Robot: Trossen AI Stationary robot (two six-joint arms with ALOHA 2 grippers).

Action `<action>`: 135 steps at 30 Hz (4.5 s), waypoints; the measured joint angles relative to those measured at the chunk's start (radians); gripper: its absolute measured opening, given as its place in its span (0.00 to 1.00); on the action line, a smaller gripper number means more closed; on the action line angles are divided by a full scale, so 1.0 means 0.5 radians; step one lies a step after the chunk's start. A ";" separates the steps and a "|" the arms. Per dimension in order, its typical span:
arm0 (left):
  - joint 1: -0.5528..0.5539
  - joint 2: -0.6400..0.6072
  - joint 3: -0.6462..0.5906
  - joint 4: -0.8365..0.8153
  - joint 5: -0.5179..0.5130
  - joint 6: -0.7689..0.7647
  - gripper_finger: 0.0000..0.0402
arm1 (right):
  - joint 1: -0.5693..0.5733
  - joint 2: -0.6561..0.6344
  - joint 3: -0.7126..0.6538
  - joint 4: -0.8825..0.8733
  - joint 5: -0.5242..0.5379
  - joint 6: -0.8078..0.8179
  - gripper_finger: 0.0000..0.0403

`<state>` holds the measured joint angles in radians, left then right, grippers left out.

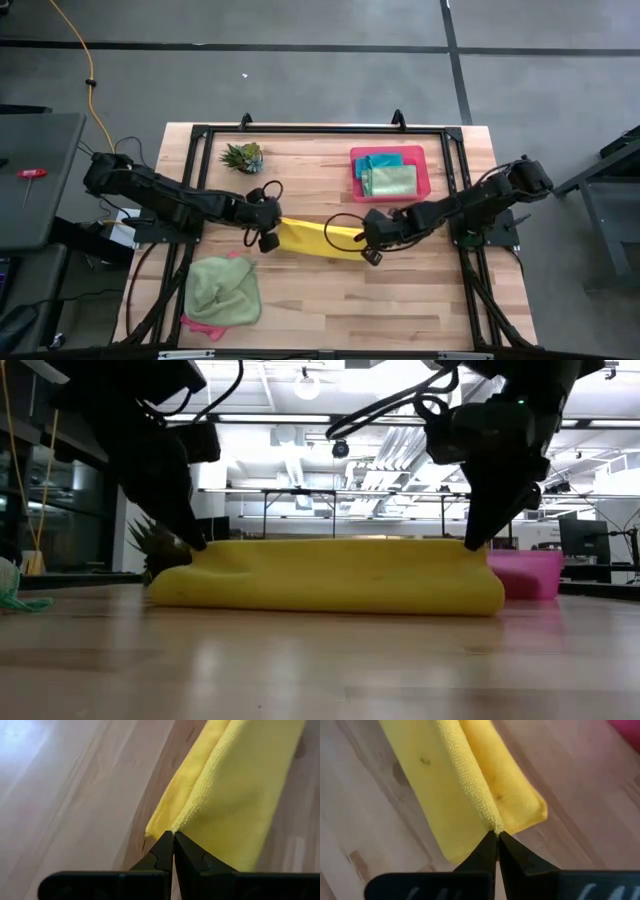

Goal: Fold microfiber towels
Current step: Fold the yellow microfiber cloth

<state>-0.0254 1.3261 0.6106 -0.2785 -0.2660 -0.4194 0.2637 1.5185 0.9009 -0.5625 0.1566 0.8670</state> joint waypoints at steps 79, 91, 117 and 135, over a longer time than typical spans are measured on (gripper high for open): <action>-0.100 -0.220 -0.289 0.548 0.252 0.763 0.42 | 0.118 0.066 0.002 0.176 -0.008 -0.389 0.54; -0.224 -0.167 -0.289 0.558 0.253 1.427 0.42 | 0.115 0.080 0.002 0.321 0.083 -0.711 0.54; -0.305 0.300 -0.283 0.596 0.167 0.946 0.42 | 0.116 0.292 0.001 0.217 0.089 -0.928 0.54; -0.420 0.295 -0.054 0.430 0.064 0.368 0.42 | 0.018 0.263 0.001 -0.065 0.104 -1.068 0.54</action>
<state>-0.2356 1.4734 0.5836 -0.0636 -0.2340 -0.2356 0.2726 1.6498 0.9012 -0.5952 0.2086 0.3332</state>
